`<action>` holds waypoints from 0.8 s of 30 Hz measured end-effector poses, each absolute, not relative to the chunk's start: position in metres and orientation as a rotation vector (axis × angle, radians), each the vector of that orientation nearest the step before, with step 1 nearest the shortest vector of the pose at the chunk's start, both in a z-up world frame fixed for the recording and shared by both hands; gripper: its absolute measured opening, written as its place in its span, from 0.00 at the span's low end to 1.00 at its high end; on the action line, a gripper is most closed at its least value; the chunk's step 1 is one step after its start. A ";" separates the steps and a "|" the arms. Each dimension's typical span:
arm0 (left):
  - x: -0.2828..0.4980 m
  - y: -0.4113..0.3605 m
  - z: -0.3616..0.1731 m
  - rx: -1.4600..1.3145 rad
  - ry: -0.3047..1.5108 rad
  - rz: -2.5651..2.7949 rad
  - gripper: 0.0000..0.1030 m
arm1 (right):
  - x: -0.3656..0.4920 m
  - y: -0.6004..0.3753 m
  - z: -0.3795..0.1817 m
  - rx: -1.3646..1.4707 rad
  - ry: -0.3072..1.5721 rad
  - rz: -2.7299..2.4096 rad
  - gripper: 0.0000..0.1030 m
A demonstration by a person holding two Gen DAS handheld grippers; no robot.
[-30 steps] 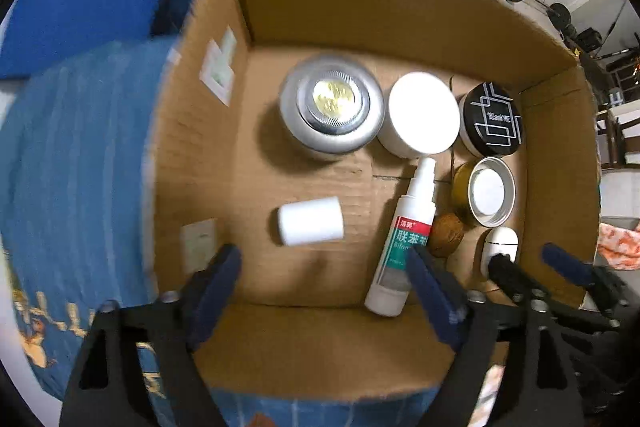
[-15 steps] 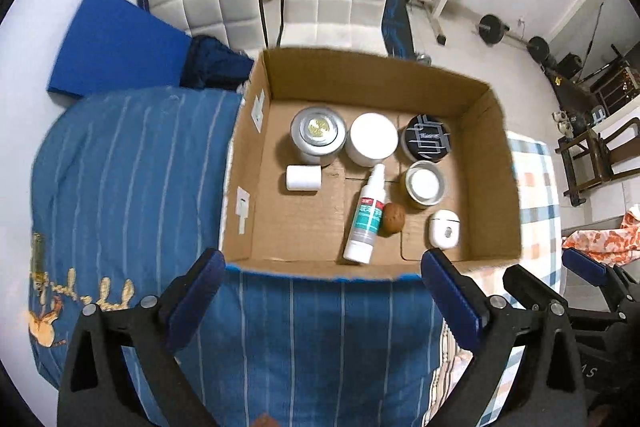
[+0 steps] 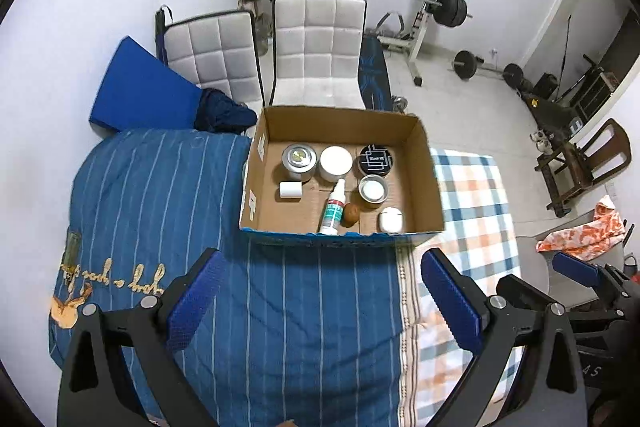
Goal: Organize rigid objects
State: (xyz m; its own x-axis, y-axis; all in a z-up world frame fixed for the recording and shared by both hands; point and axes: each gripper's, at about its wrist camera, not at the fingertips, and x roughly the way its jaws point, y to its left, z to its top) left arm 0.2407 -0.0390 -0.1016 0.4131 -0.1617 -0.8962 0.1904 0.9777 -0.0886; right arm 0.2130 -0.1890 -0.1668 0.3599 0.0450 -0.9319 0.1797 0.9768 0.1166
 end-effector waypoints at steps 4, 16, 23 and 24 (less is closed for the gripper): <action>0.216 -0.035 -0.071 0.028 1.070 -0.204 0.98 | 0.186 -0.188 -0.135 0.203 1.169 -0.083 0.99; 0.175 -0.029 -0.025 0.058 0.994 -0.171 0.98 | 0.145 -0.193 -0.069 0.188 1.041 -0.125 0.99; 0.170 -0.033 -0.023 0.063 0.985 -0.172 0.98 | 0.141 -0.195 -0.056 0.177 1.010 -0.134 0.99; 0.170 -0.033 -0.023 0.062 0.985 -0.170 0.98 | 0.140 -0.195 -0.056 0.177 1.009 -0.135 0.99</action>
